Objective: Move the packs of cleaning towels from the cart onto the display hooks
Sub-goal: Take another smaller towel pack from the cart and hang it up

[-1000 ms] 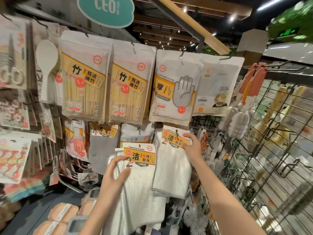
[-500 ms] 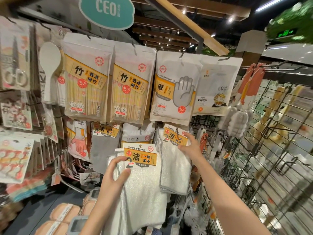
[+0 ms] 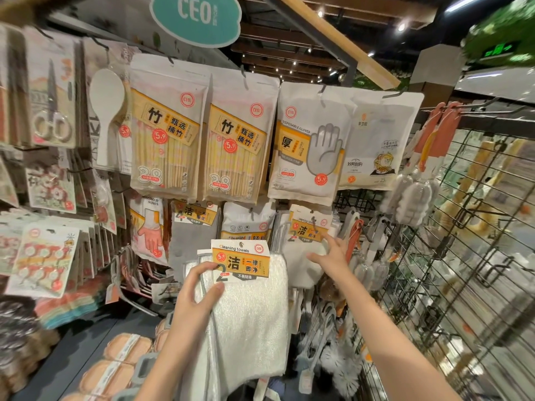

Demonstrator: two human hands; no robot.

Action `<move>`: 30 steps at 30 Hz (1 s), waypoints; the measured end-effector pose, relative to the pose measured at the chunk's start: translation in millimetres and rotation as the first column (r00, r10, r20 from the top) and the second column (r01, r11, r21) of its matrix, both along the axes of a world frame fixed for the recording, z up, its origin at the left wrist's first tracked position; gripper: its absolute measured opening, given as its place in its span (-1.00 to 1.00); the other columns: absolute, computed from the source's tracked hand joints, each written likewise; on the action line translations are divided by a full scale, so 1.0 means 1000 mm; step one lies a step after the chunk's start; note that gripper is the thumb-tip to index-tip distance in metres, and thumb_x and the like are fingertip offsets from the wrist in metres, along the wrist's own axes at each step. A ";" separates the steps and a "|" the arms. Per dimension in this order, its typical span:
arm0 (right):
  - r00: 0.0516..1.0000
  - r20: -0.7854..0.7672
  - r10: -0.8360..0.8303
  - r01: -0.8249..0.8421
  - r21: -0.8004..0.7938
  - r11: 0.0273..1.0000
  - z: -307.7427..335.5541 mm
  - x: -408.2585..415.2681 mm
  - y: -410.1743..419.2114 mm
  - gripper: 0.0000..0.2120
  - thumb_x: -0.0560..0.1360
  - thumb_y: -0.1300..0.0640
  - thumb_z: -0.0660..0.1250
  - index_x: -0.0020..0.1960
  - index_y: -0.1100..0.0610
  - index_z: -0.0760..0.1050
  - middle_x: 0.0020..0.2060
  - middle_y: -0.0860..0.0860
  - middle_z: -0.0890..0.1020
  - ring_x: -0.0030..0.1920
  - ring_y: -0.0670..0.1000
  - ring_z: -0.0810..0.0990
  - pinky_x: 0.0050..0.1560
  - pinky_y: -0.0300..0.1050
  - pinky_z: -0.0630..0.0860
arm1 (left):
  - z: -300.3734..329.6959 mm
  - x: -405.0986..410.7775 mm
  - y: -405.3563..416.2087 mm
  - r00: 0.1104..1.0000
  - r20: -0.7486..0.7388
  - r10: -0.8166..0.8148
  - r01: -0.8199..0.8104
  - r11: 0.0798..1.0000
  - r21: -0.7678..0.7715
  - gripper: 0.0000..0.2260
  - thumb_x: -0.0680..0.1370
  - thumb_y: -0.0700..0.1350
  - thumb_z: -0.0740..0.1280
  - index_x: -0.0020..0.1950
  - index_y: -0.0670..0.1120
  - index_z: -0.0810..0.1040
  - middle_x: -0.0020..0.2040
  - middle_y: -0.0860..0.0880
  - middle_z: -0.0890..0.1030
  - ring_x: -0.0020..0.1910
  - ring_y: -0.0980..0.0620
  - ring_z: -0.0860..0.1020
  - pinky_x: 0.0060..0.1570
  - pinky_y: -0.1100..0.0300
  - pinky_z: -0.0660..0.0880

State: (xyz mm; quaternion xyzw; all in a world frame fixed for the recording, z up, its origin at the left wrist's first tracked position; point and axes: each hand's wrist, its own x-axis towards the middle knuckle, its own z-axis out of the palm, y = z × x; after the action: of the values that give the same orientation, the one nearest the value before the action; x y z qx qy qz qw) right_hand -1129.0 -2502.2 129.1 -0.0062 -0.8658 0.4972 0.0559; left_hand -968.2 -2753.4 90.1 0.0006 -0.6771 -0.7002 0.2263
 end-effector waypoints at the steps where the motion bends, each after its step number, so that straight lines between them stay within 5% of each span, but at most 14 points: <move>1: 1.000 -0.007 0.004 -0.004 -0.005 1.000 -0.002 0.006 -0.002 -0.37 0.41 0.18 0.45 0.42 0.02 0.31 0.45 0.09 0.11 0.43 0.11 0.21 0.40 -0.05 0.16 | 0.000 0.002 0.000 1.000 0.007 -0.005 0.004 1.000 0.004 -0.73 0.41 -0.05 0.34 0.07 0.22 0.53 0.13 0.33 0.54 0.16 0.38 0.45 0.17 0.10 0.35; 7: 0.975 -0.045 0.220 -0.224 -0.139 0.965 0.003 0.053 -0.039 -0.75 0.51 0.06 0.36 0.18 0.02 0.51 0.27 0.04 0.50 0.21 0.01 0.50 0.17 -0.18 0.43 | -0.005 0.011 0.000 0.999 0.004 -0.047 0.047 0.999 0.015 -0.66 0.52 -0.25 0.37 0.06 0.23 0.53 0.14 0.30 0.55 0.19 0.35 0.45 0.21 0.10 0.34; 12: 0.938 0.009 0.346 -0.345 -0.055 0.937 0.006 0.078 -0.069 -0.50 0.48 0.00 0.38 0.38 0.06 0.38 0.30 0.02 0.45 0.30 0.00 0.44 0.34 -0.05 0.38 | -0.005 0.017 0.004 0.999 -0.032 -0.045 0.045 0.999 0.017 -0.63 0.51 -0.31 0.35 0.04 0.20 0.54 0.11 0.30 0.57 0.14 0.37 0.47 0.10 0.26 0.34; 20: 0.946 -0.082 0.314 -0.322 -0.127 0.938 0.002 0.093 -0.076 -0.41 0.37 0.20 0.51 0.34 0.08 0.37 0.27 0.07 0.45 0.28 -0.01 0.44 0.33 -0.09 0.38 | -0.003 0.020 0.002 0.998 -0.013 -0.058 0.059 0.991 0.121 -0.57 0.54 -0.27 0.34 0.25 0.22 0.48 0.21 0.31 0.53 0.21 0.38 0.43 0.12 0.25 0.36; 24: 0.959 -0.108 0.263 -0.279 -0.182 0.943 -0.001 0.097 -0.075 -0.62 0.38 0.19 0.50 0.09 0.06 0.41 0.07 -0.04 0.55 -0.03 -0.27 0.58 -0.15 -0.45 0.47 | -0.003 0.019 0.004 0.999 0.010 -0.039 0.036 0.979 0.201 -0.46 0.53 -0.24 0.36 0.35 0.29 0.37 0.34 0.28 0.41 0.31 0.25 0.38 0.26 0.11 0.33; 26: 0.961 -0.120 0.248 -0.269 -0.223 0.937 -0.002 0.096 -0.075 -0.67 0.39 0.23 0.49 0.02 0.10 0.38 -0.03 -0.08 0.59 -0.19 -0.31 0.61 -0.25 -0.42 0.48 | -0.003 0.017 0.005 0.999 0.009 -0.043 0.040 0.979 0.200 -0.43 0.51 -0.22 0.38 0.36 0.32 0.34 0.31 0.35 0.38 0.30 0.30 0.35 0.25 0.12 0.30; 30: 0.964 -0.144 0.224 -0.256 -0.263 0.930 0.002 0.093 -0.072 -0.67 0.39 0.26 0.48 -0.04 0.13 0.33 -0.07 -0.02 0.63 -0.18 -0.19 0.65 -0.26 -0.31 0.55 | -0.001 0.013 0.007 0.999 0.041 -0.031 0.024 0.985 0.172 -0.41 0.45 -0.10 0.45 0.36 0.35 0.34 0.33 0.31 0.37 0.32 0.21 0.34 0.26 0.08 0.28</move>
State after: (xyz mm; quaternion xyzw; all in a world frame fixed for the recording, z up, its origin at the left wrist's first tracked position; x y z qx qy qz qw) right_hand -1035.8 -2574.1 131.3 0.1198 -0.7768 0.6168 0.0417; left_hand -955.6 -2746.2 89.0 0.0258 -0.6191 -0.7588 0.2009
